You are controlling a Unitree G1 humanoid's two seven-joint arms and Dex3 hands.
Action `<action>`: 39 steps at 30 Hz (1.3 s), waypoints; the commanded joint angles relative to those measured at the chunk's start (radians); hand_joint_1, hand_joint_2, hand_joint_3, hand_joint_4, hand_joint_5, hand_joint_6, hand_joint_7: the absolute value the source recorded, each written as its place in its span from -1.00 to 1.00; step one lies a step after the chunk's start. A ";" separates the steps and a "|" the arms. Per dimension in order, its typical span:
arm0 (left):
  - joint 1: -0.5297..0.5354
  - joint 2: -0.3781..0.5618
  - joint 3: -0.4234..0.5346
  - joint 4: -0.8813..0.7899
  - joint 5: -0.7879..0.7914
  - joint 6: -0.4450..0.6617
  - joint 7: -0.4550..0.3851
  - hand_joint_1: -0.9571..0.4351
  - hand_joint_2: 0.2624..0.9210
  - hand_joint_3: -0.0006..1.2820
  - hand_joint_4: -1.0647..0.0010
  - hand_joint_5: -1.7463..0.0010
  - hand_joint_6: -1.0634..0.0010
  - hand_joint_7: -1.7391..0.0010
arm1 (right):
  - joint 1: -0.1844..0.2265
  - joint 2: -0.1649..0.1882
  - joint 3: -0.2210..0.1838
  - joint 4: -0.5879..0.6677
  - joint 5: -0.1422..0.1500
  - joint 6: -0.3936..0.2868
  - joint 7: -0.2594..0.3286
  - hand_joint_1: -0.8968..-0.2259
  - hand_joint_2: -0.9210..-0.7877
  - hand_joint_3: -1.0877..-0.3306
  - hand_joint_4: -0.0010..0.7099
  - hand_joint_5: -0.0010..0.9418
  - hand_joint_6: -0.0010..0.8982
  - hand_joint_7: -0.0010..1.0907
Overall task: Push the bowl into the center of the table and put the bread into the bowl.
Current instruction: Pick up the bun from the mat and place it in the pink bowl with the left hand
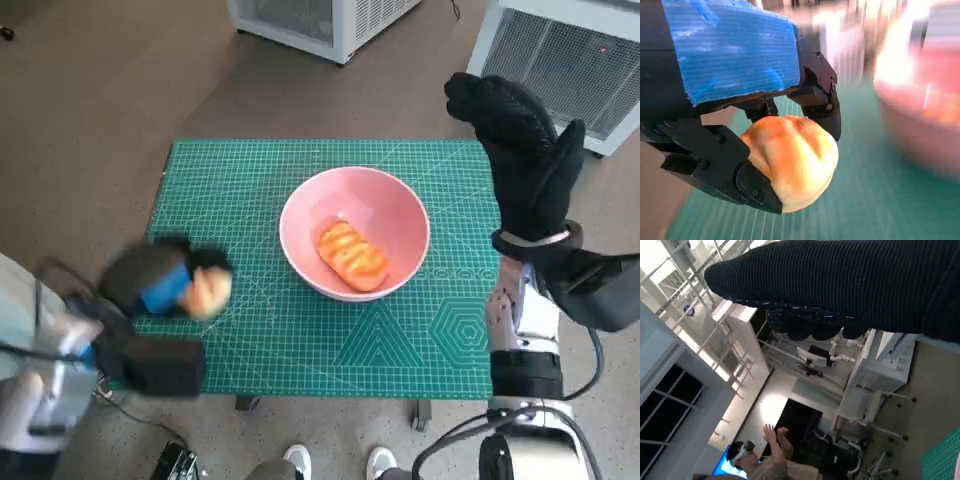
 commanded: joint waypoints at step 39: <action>-0.613 -0.410 -0.376 0.659 0.153 -0.207 0.193 0.38 1.00 -0.89 -0.29 -0.29 -0.19 -0.38 | 0.077 -0.013 0.002 -0.086 -0.016 0.022 -0.020 -0.37 -1.00 -0.05 -0.27 -1.00 -0.49 -0.59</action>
